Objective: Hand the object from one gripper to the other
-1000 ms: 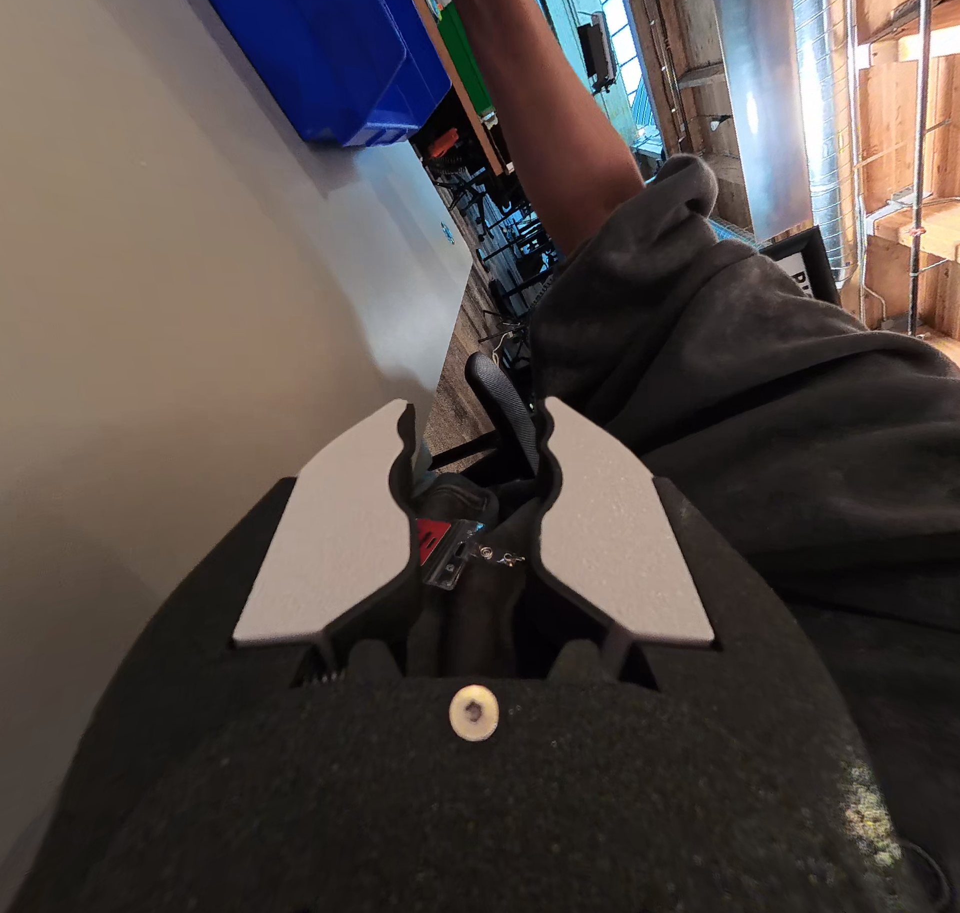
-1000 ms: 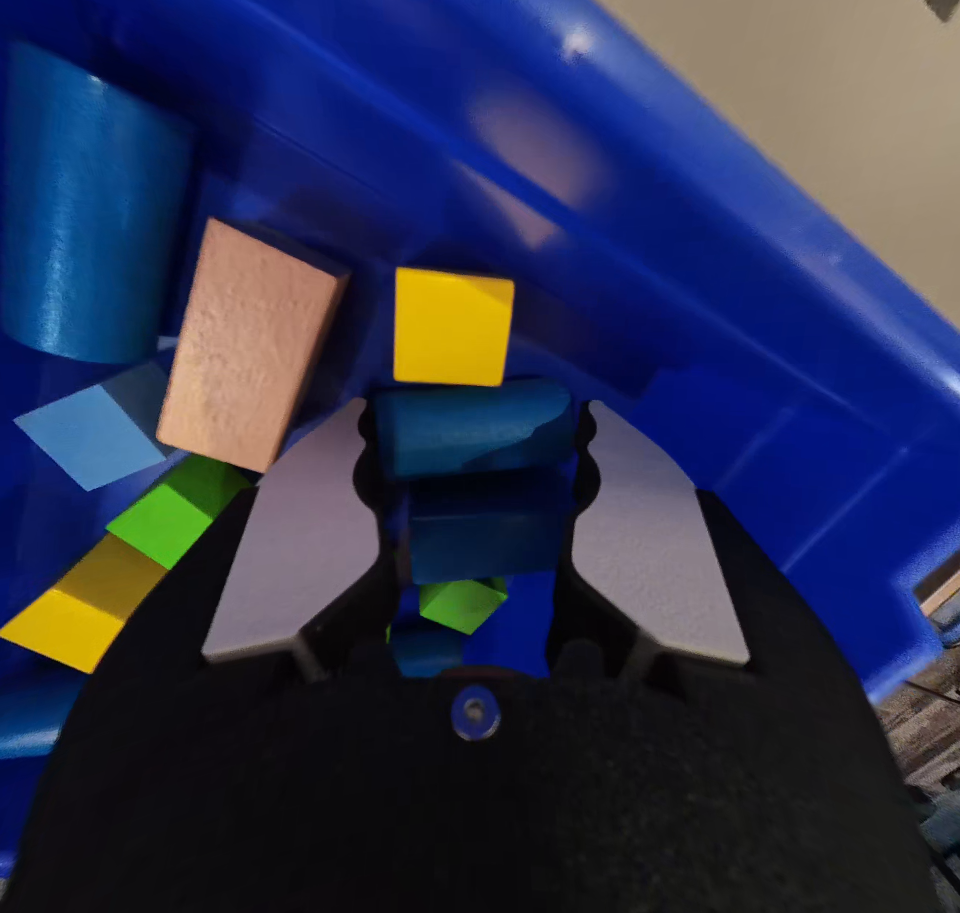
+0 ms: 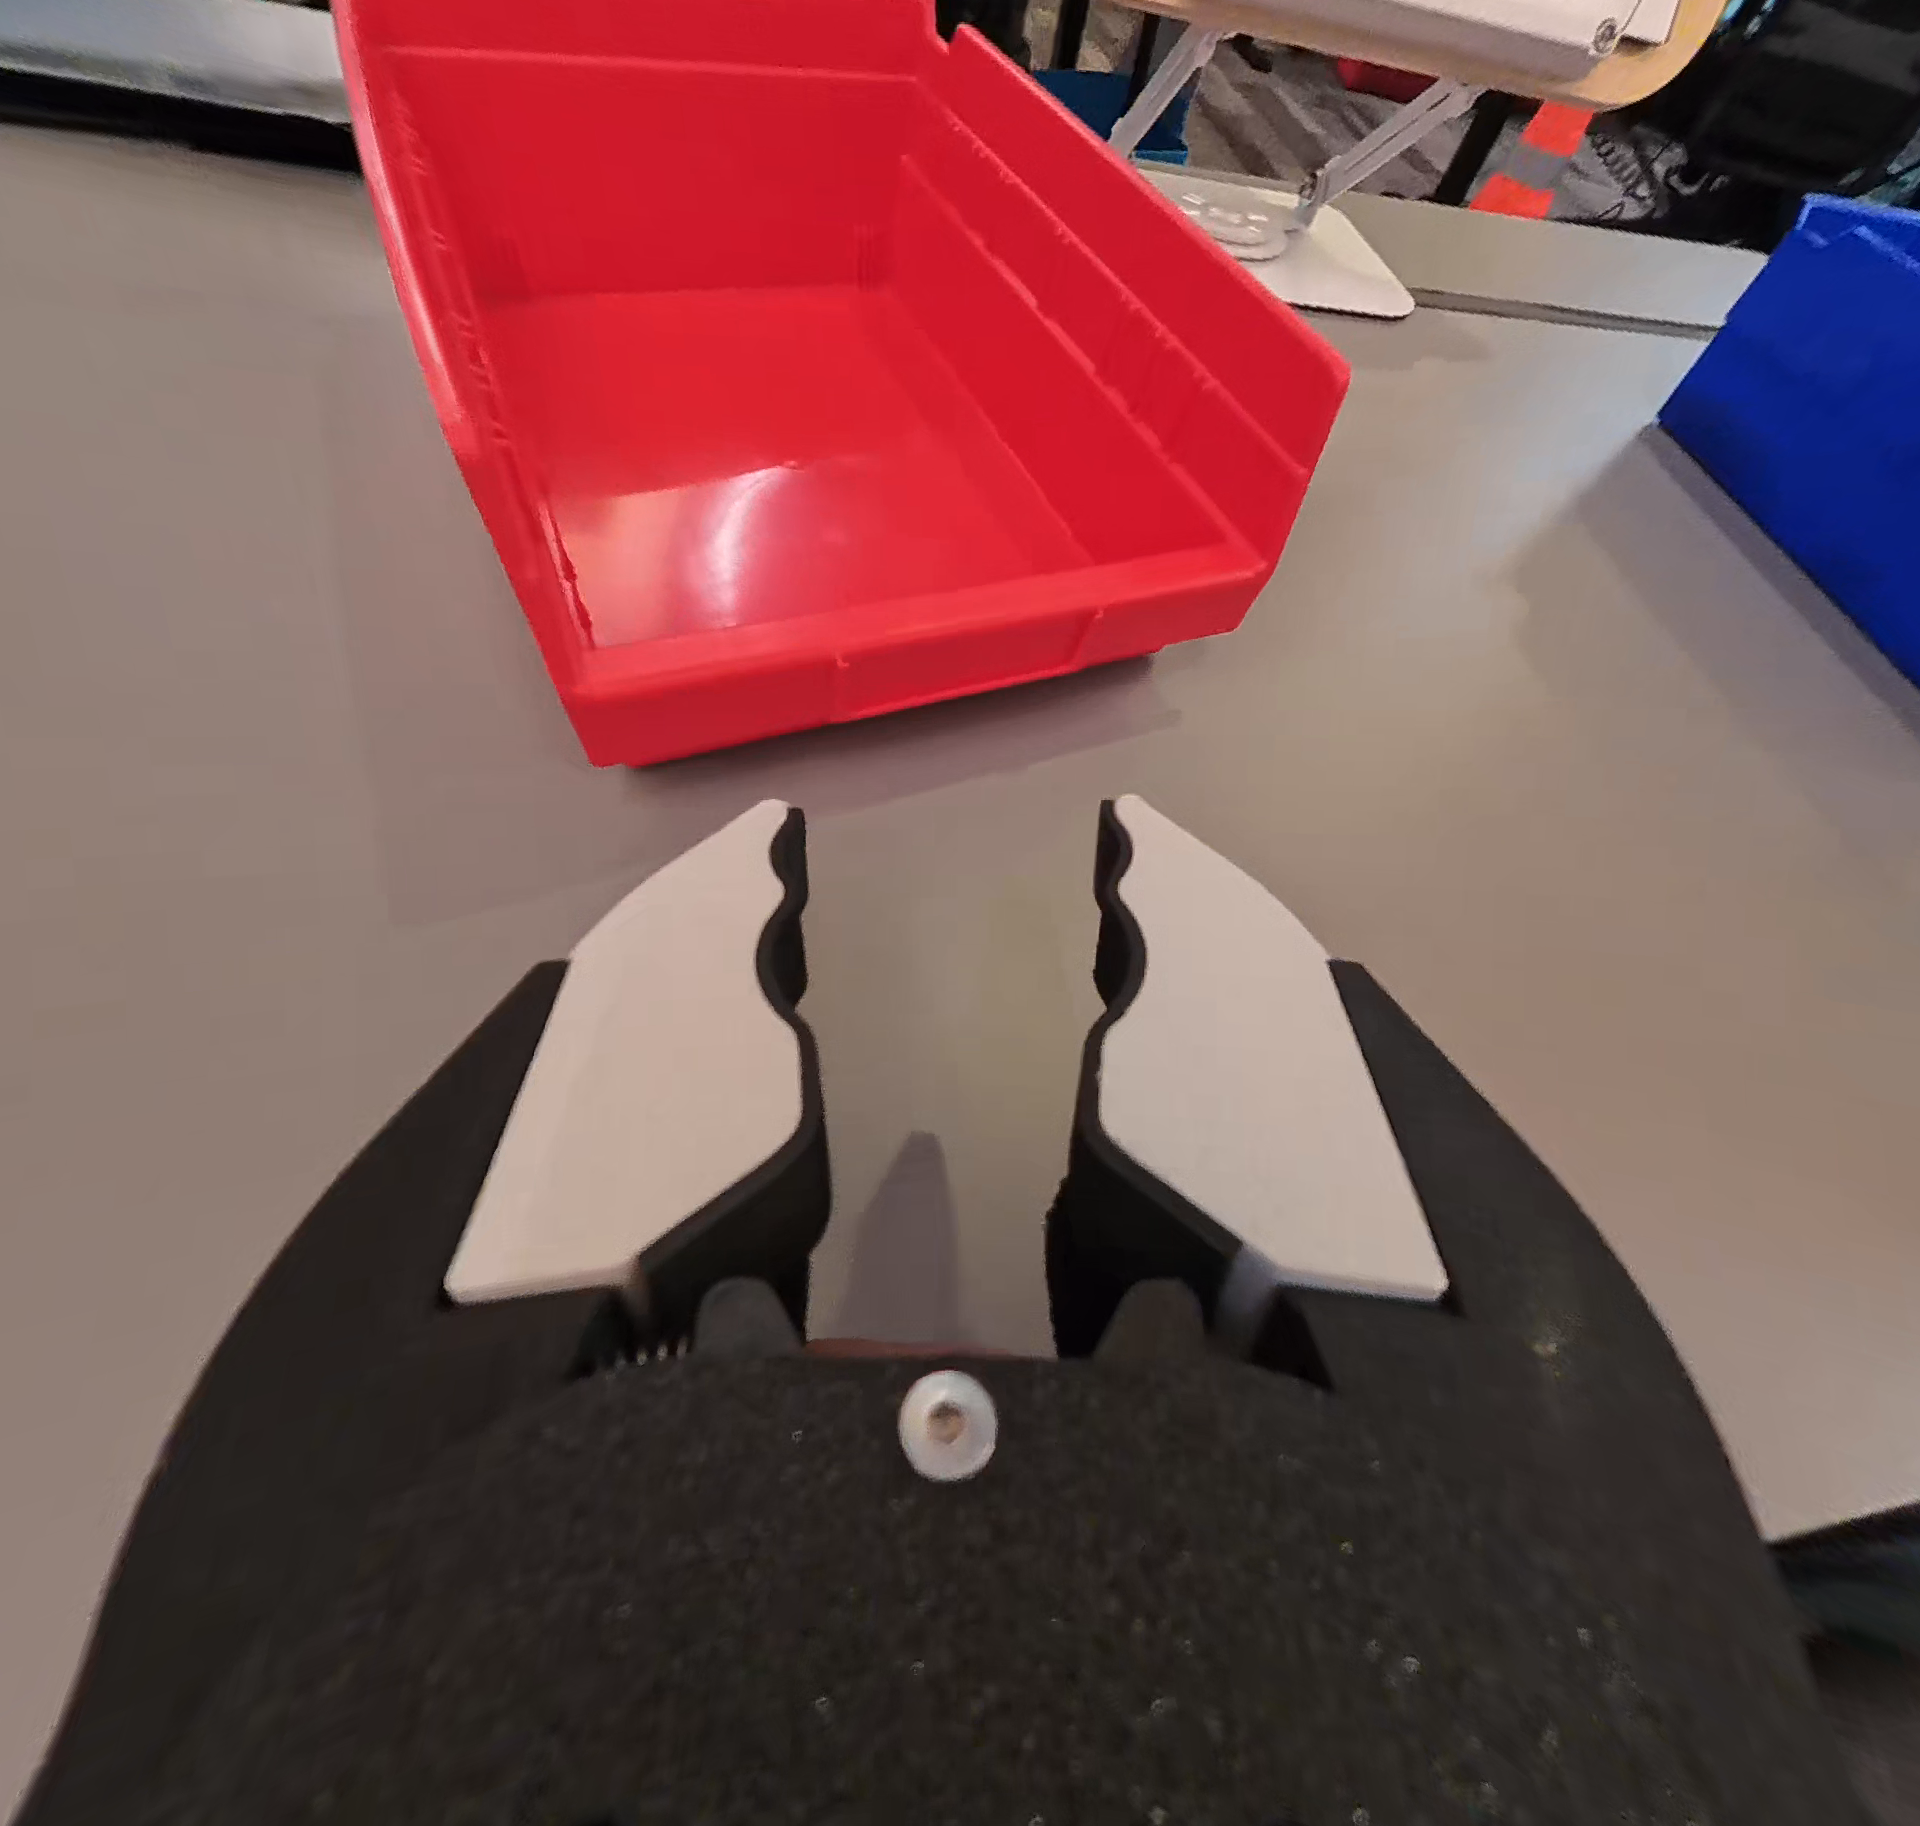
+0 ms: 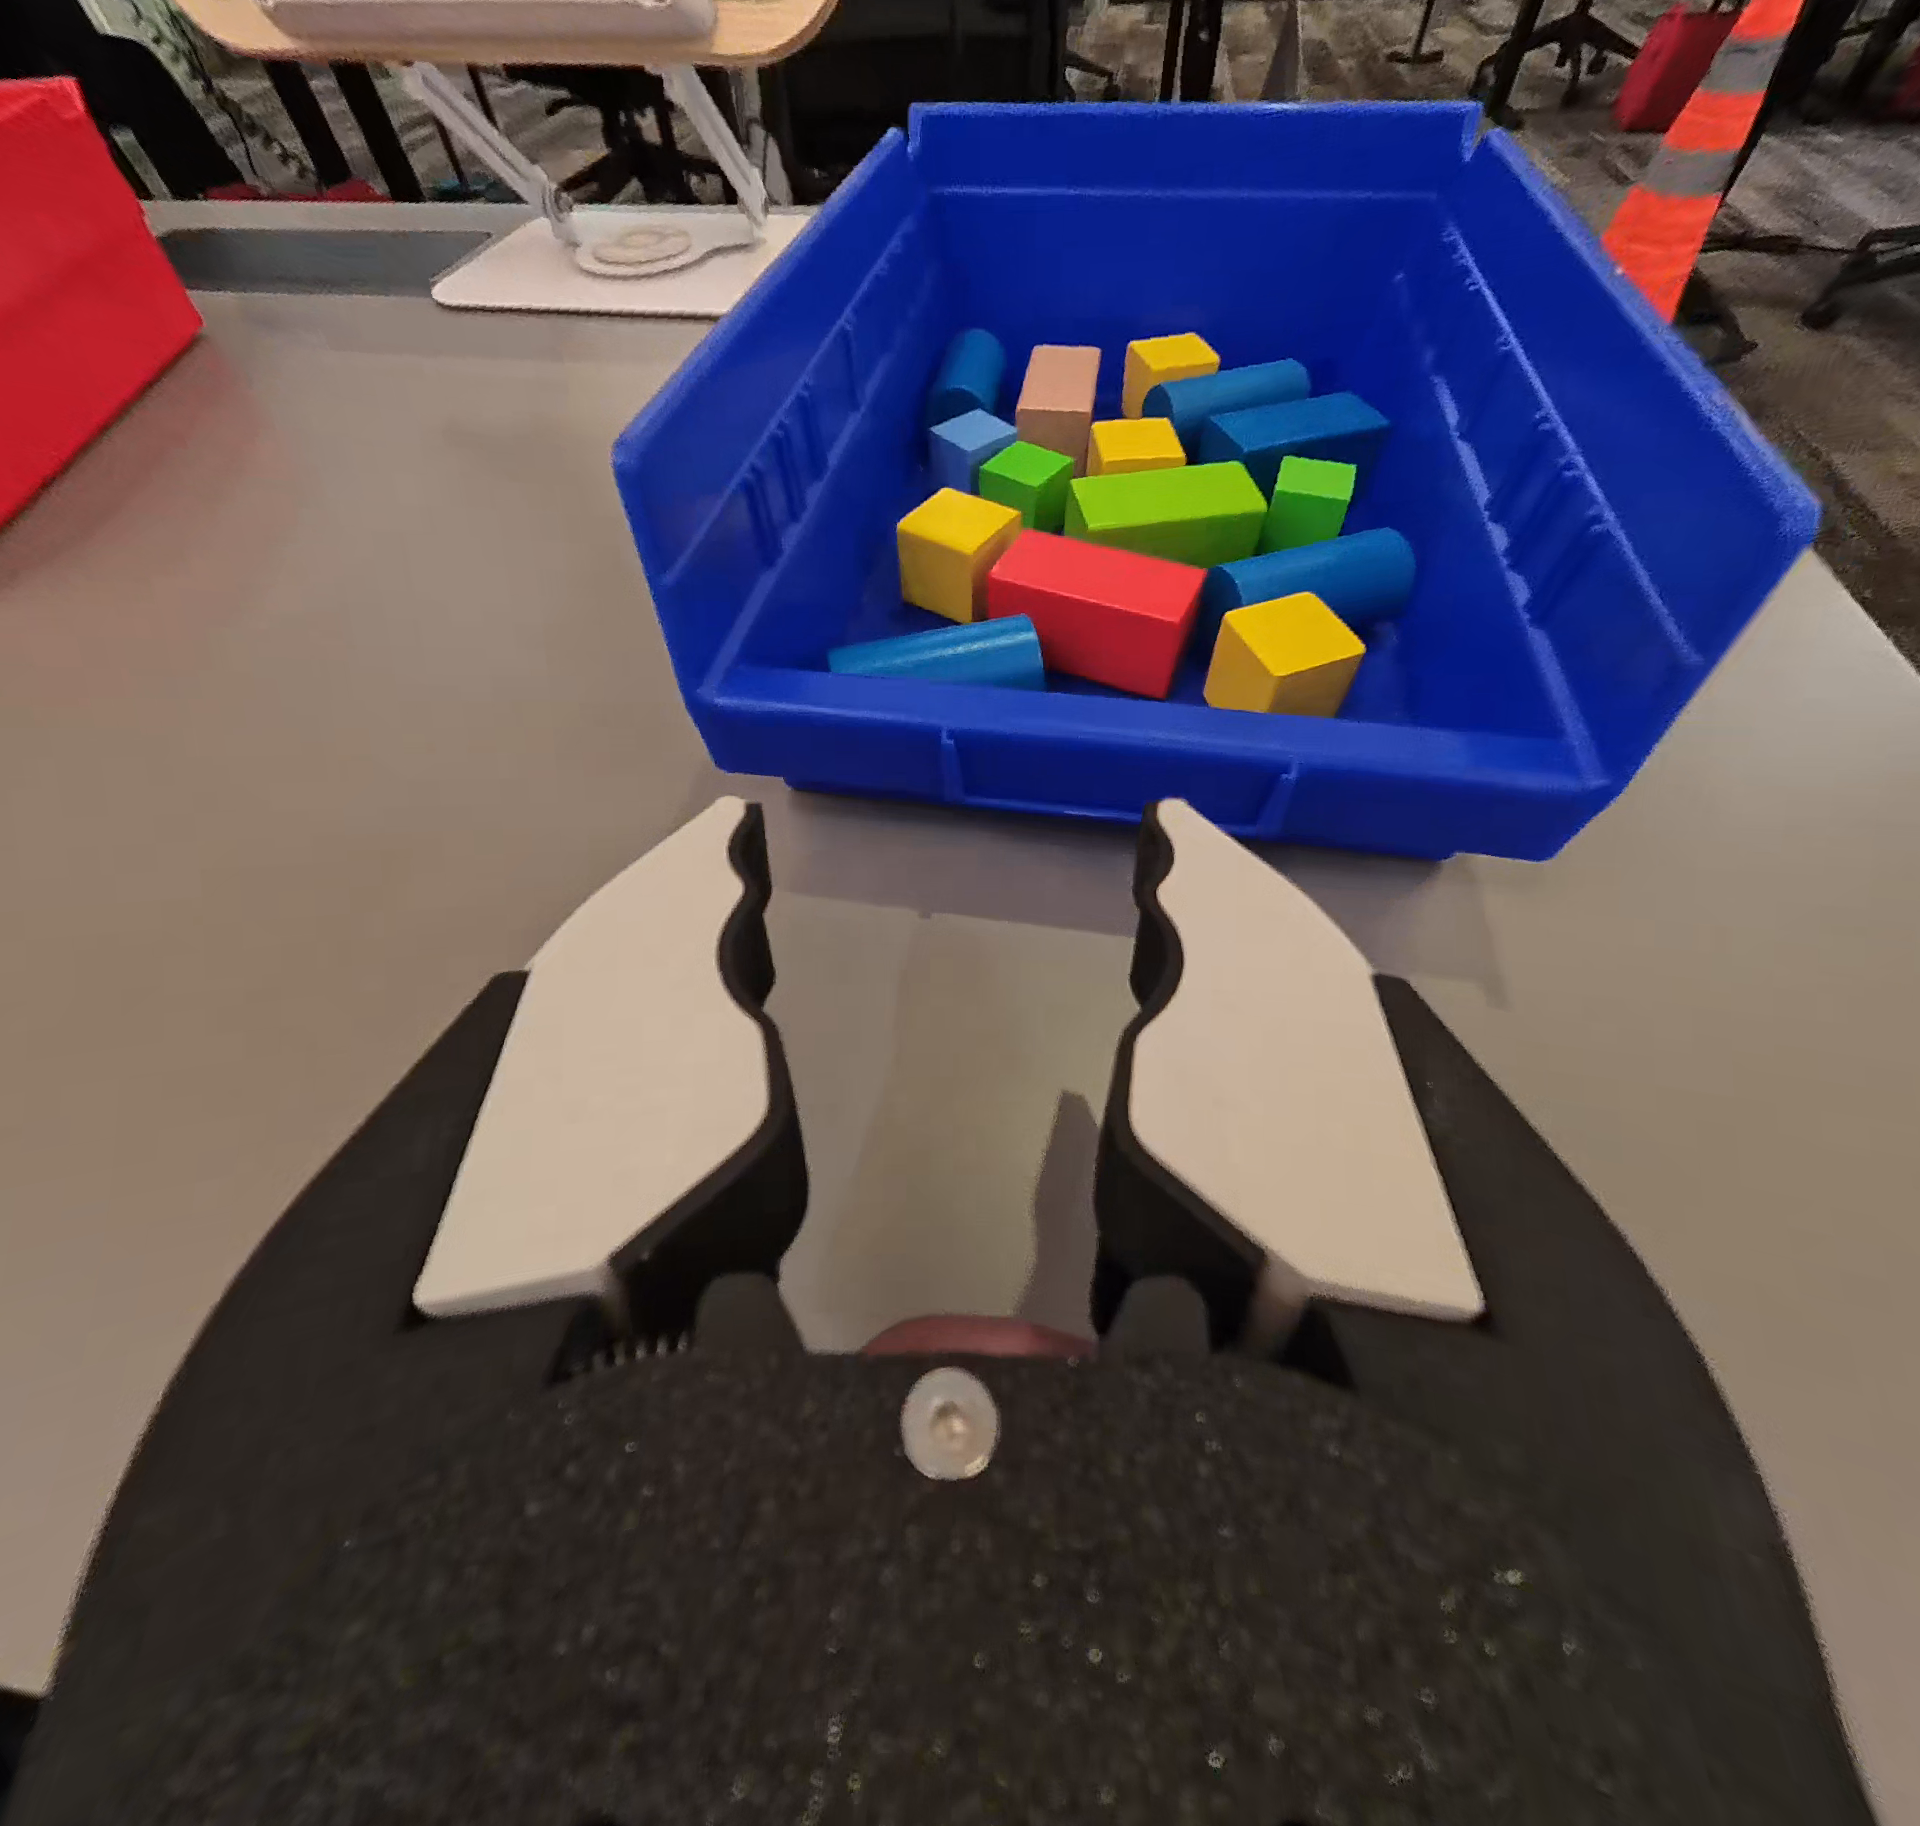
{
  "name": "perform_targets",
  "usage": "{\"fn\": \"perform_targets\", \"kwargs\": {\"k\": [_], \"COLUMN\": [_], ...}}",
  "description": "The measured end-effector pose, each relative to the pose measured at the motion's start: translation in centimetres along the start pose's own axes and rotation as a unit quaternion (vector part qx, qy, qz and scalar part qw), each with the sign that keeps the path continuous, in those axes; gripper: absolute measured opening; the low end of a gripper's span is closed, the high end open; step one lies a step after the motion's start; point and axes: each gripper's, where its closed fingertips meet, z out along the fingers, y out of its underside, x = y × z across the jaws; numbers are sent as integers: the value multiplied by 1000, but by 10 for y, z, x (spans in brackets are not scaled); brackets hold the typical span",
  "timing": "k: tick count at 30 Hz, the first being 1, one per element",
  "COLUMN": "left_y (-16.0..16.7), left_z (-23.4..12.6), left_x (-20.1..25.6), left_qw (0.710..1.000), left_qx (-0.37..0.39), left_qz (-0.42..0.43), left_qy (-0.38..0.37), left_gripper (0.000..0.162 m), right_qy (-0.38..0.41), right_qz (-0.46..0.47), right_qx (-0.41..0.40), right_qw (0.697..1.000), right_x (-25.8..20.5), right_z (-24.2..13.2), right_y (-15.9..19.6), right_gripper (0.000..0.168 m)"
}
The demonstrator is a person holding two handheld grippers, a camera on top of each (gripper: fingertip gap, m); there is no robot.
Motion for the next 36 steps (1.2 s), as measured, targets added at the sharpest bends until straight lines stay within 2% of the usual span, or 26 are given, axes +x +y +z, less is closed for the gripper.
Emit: {"fn": "perform_targets", "kwargs": {"k": [6, 16, 19, 23, 26, 29, 31, 34, 36], "left_y": [12, 17, 19, 18, -11, -62, -82, -81, -73], "left_z": [7, 11, 11, 12, 1, -20, -29, -26, -6], "left_x": [14, 21, 35, 57, 94, 153, 202, 280, 318], "left_qw": [999, 998, 996, 992, 989, 978, 972, 955, 950], "left_qx": [-30, -41, -50, -47, -21, 36, 28, -34, -40], "left_qz": [5, 39, 55, 93, 116, 163, 158, 153, 180], "left_qy": [22, 16, 49, 70, 91, 127, 174, 254, 253], "left_gripper": [57, 56, 46, 47, 55, 56, 56, 72, 74], "right_qy": [13, 1, 1, 2, 21, 50, 70, 76, 80], "right_qz": [-3, -9, -16, -17, -23, -31, -20, 30, 42], "right_qx": [12, 7, 4, 13, 28, 49, 58, 64, 67], "right_qw": [1000, 1000, 1000, 1000, 999, 997, 996, 995, 994], "right_x": [5, -1, -3, -3, 7, 26, 42, 57, 63], "right_z": [-7, -2, -2, -3, -3, -3, -1, 1, 0], "right_y": [-2, -1, 1, -3, -10, -24, -29, -25, -23], "right_gripper": [66, 66, 66, 67, 68, 70, 70, 71, 73]}}
